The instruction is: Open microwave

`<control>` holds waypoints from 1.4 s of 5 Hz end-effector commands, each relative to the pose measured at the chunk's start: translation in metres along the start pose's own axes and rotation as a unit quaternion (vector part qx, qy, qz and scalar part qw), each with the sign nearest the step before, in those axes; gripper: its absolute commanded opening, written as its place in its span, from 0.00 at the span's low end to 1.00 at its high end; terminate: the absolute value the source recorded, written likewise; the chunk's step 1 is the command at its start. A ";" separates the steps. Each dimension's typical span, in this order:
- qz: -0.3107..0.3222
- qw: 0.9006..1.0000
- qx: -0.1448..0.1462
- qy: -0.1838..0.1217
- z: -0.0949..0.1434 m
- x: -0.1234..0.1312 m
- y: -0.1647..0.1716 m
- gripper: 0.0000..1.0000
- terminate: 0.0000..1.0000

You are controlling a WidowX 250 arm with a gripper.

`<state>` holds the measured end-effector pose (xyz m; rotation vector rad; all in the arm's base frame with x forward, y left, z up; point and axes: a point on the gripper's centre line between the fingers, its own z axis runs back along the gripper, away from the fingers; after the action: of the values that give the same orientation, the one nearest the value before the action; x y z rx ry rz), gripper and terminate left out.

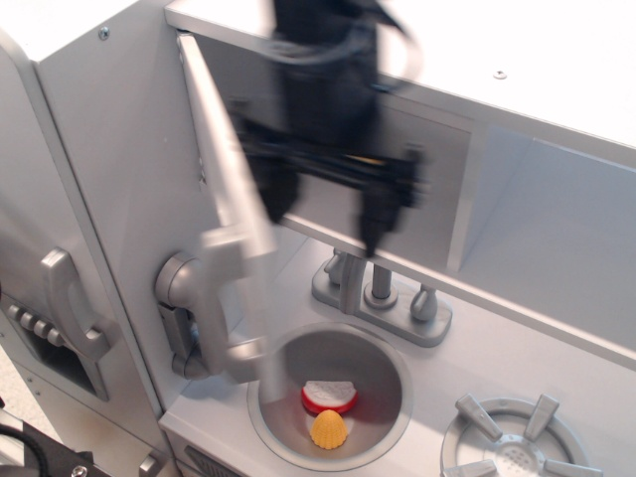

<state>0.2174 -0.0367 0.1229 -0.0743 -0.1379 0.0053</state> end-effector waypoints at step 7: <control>0.022 0.999 0.000 -0.024 0.066 -0.015 0.049 1.00 0.00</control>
<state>0.1868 0.0124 0.1656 -0.0813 -0.1547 0.0546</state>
